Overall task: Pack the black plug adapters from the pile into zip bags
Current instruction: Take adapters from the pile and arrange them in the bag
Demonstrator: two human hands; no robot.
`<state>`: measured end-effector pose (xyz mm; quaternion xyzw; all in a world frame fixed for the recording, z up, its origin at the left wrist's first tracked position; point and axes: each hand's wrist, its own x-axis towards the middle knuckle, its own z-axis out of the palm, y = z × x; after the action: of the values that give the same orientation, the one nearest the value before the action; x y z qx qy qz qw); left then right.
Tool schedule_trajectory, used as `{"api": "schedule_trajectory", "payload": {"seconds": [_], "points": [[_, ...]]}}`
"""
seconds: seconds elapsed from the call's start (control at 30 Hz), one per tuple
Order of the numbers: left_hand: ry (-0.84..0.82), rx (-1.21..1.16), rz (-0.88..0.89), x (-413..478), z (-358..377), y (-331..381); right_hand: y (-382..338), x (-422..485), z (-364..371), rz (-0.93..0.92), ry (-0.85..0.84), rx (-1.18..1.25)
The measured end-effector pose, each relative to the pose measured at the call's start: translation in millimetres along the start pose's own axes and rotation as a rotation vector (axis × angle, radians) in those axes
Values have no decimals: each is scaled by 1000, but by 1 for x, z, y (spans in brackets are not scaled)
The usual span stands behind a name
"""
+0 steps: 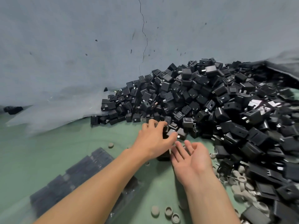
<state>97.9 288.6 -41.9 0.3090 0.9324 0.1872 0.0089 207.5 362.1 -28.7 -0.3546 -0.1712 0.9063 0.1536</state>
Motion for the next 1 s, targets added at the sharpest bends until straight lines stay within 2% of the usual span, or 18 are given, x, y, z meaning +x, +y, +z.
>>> {"api": "schedule_trajectory", "payload": {"seconds": [0.17, 0.3, 0.43, 0.57, 0.73, 0.87, 0.93, 0.97, 1.0], "points": [[-59, 34, 125, -24, 3, 7, 0, -4, 2, -18, 41, 13], [-4, 65, 179, -40, 19, 7, 1, -4, 5, -47, 99, -7], [13, 173, 155, -25, 23, 9, 6, -3, 8, -207, 197, -162], [121, 274, 194, -3, 19, 10, 4, -4, 8, -324, 228, -218], [185, 260, 221, 4, 20, 9, -3, -5, 2, -263, 238, -235], [102, 231, 188, 7, 12, 14, -2, -3, -1, -270, 228, -226], [14, 72, 84, 6, -2, 20, 0, -5, 0, -261, 206, -216], [-33, -133, 3, 4, -10, 23, 1, -6, 1, -243, 190, -204], [-87, -467, -106, 1, -20, 25, 3, -8, 3, -220, 168, -180]]}}
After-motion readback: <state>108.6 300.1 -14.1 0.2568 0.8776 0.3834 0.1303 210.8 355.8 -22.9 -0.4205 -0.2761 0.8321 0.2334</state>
